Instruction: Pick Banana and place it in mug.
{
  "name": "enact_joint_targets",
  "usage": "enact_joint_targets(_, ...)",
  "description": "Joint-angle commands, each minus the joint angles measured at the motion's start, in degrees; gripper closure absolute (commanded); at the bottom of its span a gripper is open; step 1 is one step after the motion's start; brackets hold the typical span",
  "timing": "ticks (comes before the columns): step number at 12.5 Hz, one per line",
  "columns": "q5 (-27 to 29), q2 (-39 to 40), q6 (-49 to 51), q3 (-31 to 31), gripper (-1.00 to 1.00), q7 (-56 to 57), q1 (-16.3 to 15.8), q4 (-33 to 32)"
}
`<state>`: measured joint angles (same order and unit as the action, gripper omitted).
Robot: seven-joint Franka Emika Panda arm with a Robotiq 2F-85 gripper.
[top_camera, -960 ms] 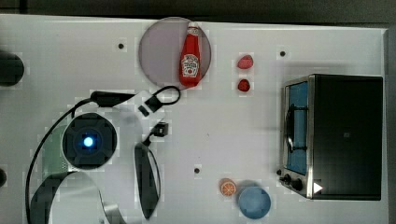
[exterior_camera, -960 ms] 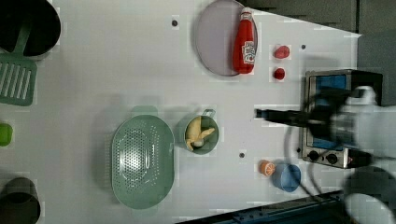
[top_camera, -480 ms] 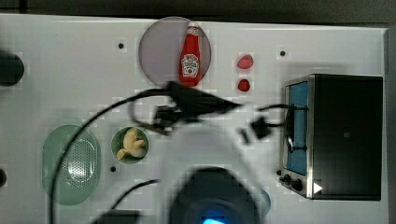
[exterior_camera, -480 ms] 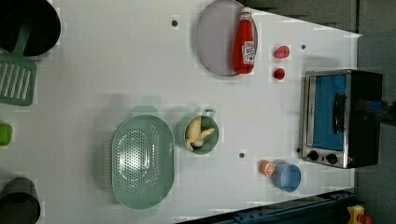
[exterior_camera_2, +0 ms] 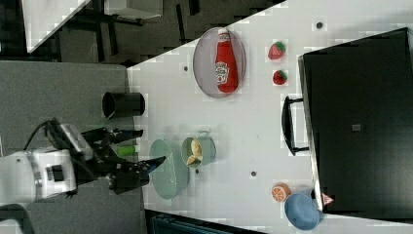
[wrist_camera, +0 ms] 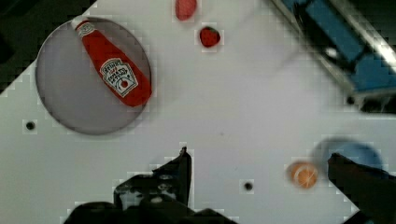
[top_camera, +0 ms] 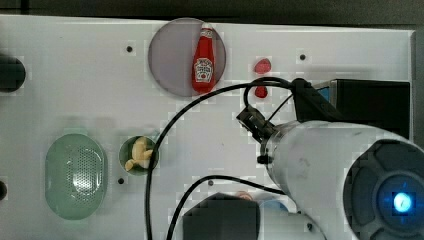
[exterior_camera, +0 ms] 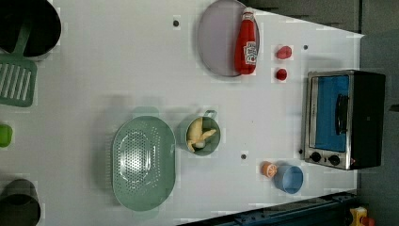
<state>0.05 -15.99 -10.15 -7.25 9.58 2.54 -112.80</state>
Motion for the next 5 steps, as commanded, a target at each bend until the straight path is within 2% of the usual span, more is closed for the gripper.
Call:
enact_joint_targets(1,-1.6,-0.4,2.4,2.2,-1.00,-5.7,-1.7,0.6)
enact_joint_targets(5,-1.7,-0.4,4.9,2.4,-1.00,-5.7,-1.9,0.5)
